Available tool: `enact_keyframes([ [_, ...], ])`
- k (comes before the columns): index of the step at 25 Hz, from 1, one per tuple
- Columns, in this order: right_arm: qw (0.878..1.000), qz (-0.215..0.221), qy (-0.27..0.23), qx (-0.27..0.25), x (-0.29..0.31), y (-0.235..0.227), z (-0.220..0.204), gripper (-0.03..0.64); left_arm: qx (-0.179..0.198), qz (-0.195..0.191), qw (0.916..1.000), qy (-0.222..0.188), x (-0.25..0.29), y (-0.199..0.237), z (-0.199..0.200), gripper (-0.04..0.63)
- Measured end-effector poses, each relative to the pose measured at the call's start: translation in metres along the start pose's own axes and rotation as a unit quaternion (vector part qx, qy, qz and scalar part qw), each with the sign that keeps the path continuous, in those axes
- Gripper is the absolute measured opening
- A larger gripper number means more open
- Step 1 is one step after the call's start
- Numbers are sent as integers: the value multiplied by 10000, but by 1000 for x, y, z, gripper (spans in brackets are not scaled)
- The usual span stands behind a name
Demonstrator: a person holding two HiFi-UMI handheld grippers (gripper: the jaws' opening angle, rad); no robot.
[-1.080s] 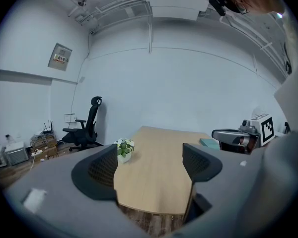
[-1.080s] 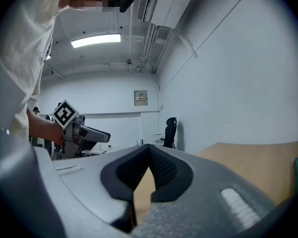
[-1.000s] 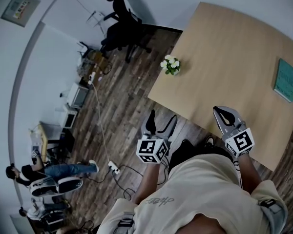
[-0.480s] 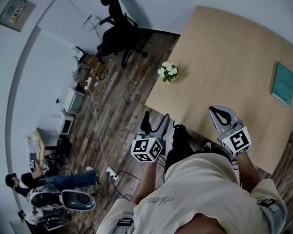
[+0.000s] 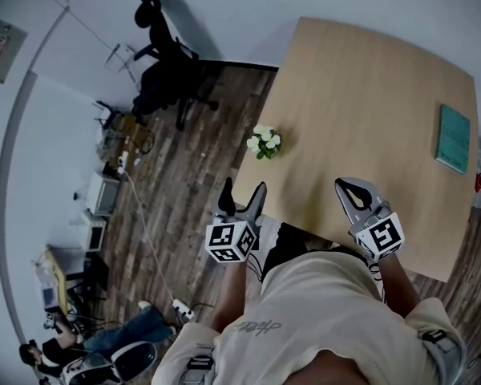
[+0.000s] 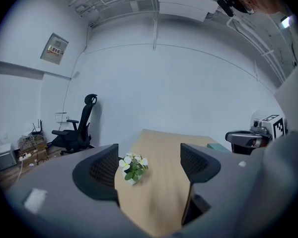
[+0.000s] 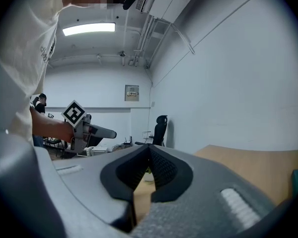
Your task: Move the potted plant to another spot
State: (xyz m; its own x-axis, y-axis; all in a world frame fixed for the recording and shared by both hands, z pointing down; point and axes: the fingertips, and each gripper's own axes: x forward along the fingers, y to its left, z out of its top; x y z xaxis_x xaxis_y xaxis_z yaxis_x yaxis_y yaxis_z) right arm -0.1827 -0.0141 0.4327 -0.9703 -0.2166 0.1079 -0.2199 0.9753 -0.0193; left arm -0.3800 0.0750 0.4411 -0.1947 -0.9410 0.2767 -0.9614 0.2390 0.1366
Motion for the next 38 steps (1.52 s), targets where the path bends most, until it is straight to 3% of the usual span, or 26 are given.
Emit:
enact_keyframes([
  [4, 9997, -235, 67, -52, 28, -12, 13, 3, 216, -331, 9992, 22, 33, 14, 17, 394],
  [12, 9974, -707, 133, -52, 90, -21, 36, 3, 288, -1100, 9932, 234, 90, 51, 25, 399],
  [24, 9889, -1400, 446, 233, 147, -9, 30, 2, 861, -2139, 9698, 800, 132, 82, -12, 411],
  [30, 9850, -1645, 465, 242, 153, 1, 27, 3, 1017, -2434, 9565, 1247, 129, 84, -51, 414],
  [38, 9833, -1712, 617, 69, 135, 9, 26, 2, 915, -2519, 9539, 1349, 153, 82, -105, 417],
])
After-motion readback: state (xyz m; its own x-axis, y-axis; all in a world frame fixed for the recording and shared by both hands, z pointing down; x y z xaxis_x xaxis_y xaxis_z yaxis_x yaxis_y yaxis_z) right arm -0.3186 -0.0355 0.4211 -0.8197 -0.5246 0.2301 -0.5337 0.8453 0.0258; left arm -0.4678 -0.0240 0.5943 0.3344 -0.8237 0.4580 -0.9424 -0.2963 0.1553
